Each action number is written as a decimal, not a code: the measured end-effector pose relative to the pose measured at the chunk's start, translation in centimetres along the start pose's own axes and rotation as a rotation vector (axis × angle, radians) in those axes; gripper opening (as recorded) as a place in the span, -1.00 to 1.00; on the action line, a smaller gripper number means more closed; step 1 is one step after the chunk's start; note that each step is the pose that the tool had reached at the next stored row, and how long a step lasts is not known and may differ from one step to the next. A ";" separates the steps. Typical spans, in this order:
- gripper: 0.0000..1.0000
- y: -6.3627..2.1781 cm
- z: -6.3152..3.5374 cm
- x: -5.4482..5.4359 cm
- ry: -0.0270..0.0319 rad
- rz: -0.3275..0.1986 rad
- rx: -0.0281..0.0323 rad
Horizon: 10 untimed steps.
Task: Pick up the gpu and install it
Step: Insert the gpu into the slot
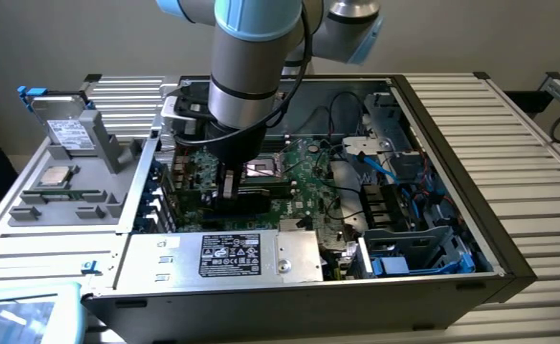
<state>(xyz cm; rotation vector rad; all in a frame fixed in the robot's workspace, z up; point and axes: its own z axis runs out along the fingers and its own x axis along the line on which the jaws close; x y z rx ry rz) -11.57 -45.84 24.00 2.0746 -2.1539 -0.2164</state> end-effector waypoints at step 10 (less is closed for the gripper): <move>-0.44 -0.01 0.05 0.0 0.0001 0.000 -0.0001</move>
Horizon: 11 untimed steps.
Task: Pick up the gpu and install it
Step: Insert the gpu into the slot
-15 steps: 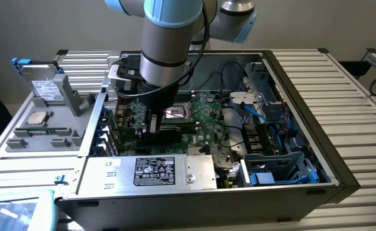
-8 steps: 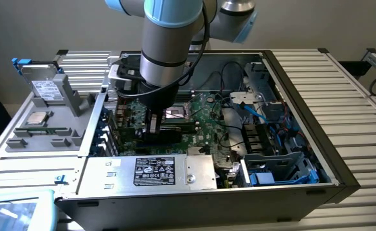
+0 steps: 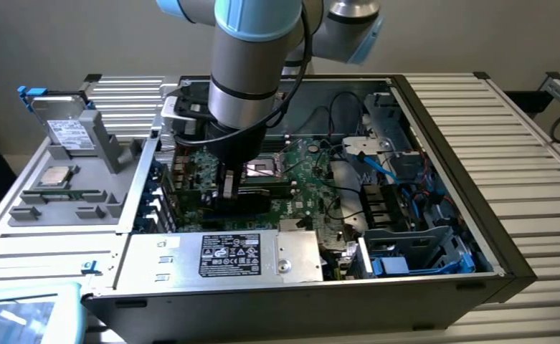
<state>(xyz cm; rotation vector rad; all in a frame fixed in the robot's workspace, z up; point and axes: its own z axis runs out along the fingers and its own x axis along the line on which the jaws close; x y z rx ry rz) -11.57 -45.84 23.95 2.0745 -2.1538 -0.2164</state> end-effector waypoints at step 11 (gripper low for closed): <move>-0.44 0.00 0.00 0.0 -0.0001 0.000 0.0001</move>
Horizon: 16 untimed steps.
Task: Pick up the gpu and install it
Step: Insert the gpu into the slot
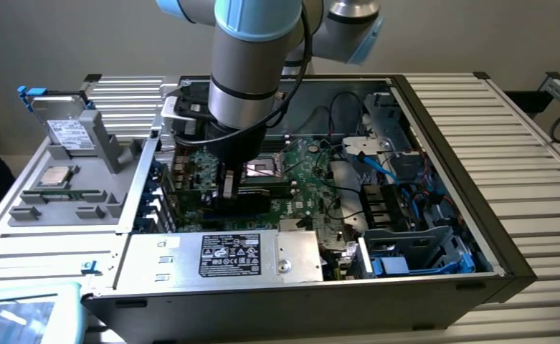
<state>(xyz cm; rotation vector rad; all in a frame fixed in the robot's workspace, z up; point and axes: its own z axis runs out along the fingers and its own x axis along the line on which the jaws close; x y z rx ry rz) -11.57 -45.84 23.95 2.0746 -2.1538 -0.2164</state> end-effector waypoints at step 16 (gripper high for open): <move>-0.29 0.05 -0.19 0.0 -0.0001 0.000 -0.0007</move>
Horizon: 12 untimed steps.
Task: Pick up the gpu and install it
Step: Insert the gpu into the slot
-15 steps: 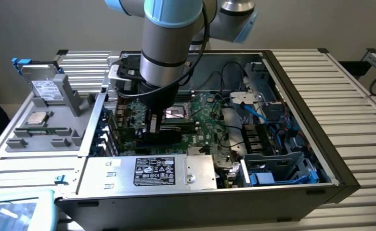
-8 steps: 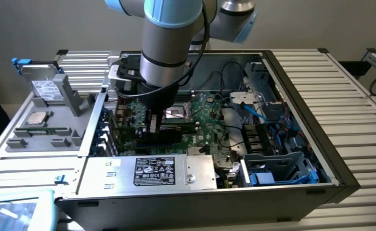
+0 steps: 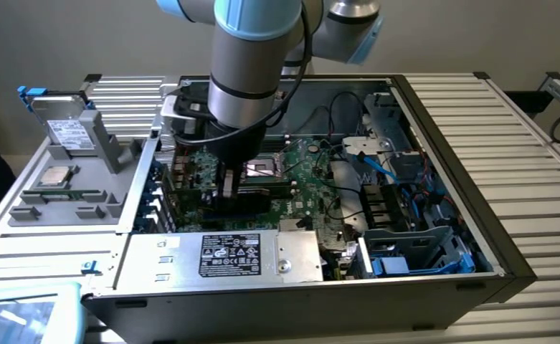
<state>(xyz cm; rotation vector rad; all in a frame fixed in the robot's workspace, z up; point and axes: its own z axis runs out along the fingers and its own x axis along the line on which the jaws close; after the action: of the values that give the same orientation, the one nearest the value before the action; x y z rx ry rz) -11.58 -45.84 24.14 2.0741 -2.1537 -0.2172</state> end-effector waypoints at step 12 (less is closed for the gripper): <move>-0.29 0.38 -1.87 0.0 0.0004 0.000 -0.0038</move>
<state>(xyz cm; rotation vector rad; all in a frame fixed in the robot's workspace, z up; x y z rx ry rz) -11.57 -45.84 26.05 2.0720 -2.1513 -0.2208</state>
